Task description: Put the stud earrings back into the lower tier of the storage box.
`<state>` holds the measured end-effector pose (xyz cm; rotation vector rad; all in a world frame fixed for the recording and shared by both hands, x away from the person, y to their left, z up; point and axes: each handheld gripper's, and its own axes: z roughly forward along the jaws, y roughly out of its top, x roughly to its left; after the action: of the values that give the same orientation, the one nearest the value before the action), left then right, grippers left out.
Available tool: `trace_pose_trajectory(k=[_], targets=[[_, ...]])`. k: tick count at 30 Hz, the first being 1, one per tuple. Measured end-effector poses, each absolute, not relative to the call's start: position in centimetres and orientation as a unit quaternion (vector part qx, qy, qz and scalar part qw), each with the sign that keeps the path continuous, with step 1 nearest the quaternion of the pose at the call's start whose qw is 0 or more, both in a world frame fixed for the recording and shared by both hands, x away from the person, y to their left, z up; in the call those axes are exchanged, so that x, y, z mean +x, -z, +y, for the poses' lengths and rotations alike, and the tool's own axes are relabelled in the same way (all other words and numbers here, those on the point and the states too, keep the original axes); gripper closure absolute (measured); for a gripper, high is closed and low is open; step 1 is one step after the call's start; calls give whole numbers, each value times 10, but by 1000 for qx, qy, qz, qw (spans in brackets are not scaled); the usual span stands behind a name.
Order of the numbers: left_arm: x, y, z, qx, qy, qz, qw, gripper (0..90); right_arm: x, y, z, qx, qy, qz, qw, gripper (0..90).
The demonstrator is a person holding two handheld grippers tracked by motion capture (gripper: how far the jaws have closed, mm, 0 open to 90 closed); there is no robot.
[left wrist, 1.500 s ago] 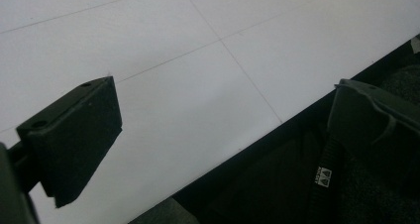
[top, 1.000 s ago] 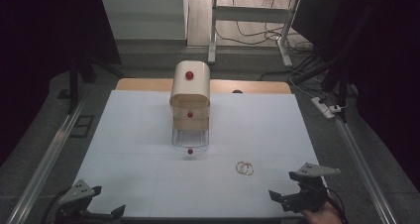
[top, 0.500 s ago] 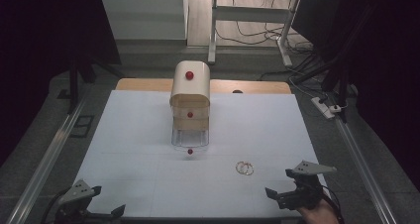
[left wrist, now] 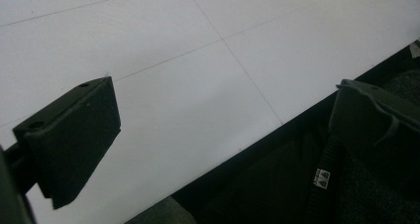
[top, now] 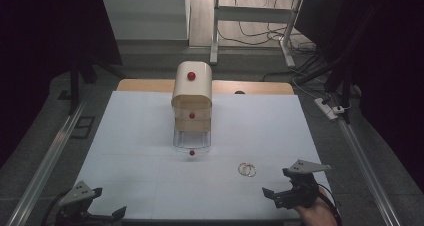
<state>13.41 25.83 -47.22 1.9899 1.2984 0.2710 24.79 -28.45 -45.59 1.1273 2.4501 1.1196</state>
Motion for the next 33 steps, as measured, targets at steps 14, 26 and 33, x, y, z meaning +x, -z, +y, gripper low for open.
trace_pose_trajectory(k=[14,26,33], targets=[[135,472,258,776,-103,503,366,0,260,463,-274,385,-372,839,103,0],[135,472,258,777,-103,502,365,0,281,476,-265,386,-334,851,121,0],[135,472,258,777,-104,502,364,0,298,485,-262,380,-326,857,123,0]])
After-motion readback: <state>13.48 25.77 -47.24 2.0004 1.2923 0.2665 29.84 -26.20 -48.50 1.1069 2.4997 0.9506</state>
